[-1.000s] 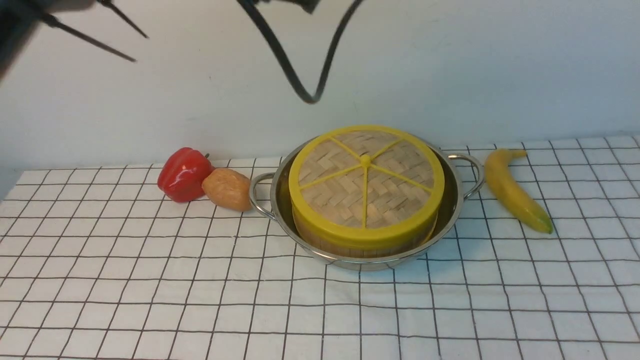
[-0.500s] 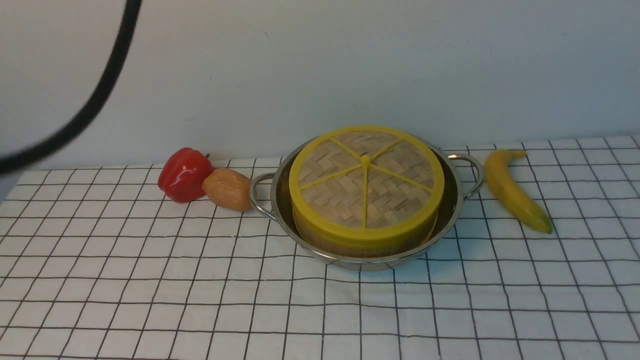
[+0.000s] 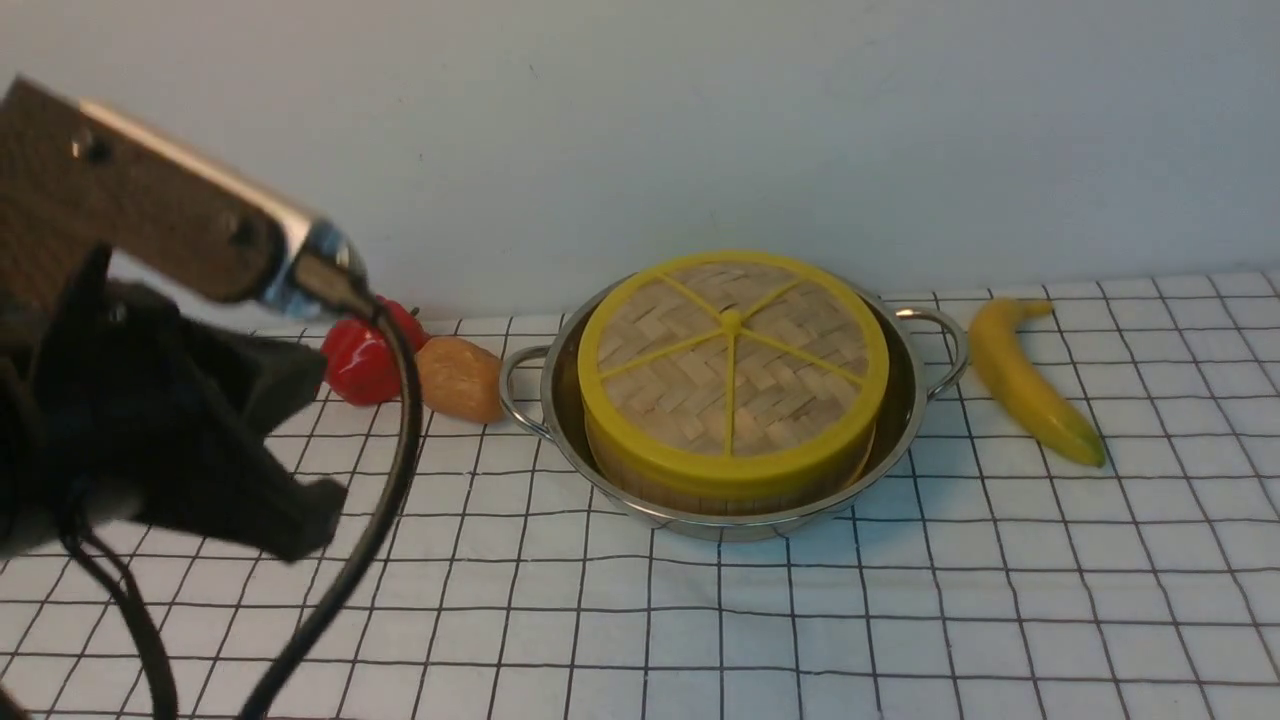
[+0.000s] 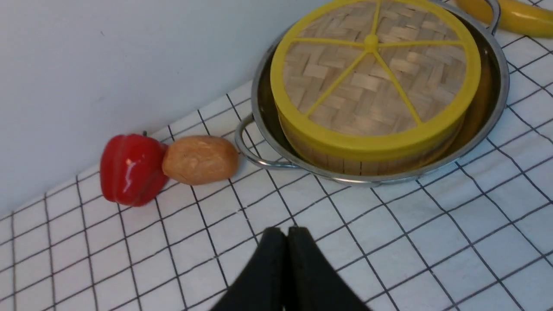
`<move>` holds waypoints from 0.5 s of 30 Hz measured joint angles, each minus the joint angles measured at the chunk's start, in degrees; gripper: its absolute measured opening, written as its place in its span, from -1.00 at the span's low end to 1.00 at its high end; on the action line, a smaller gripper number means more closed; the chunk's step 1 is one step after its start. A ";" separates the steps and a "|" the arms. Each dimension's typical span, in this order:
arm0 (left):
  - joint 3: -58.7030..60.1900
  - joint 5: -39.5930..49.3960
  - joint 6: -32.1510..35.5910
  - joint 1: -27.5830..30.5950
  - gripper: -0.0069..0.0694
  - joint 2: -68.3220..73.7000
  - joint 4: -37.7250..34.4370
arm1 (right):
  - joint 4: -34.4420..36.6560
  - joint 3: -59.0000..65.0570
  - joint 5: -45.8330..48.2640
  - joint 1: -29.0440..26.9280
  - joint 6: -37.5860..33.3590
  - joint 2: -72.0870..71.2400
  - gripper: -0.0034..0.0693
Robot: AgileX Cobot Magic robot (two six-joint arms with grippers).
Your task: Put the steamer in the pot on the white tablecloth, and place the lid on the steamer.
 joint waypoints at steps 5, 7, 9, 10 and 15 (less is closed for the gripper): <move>7.95 -9.16 -2.69 0.00 -0.87 -7.22 0.00 | 0.00 14.05 -11.07 0.00 -0.47 -7.46 -0.72; 9.00 -10.67 -3.23 0.00 -0.87 -8.57 0.00 | 0.07 17.10 -12.69 0.00 -0.06 -9.32 -0.72; 11.23 -14.81 -4.65 0.00 -0.85 -11.59 0.00 | 0.42 22.28 -15.23 0.00 2.20 -13.22 -0.72; 11.36 -15.30 -4.80 0.00 -0.85 -11.94 0.00 | 0.42 22.54 -15.40 0.00 2.35 -13.47 -0.72; 13.97 -17.82 -5.47 0.00 -0.84 -13.63 -0.89 | 0.47 25.11 -19.63 0.00 3.87 -16.57 -0.70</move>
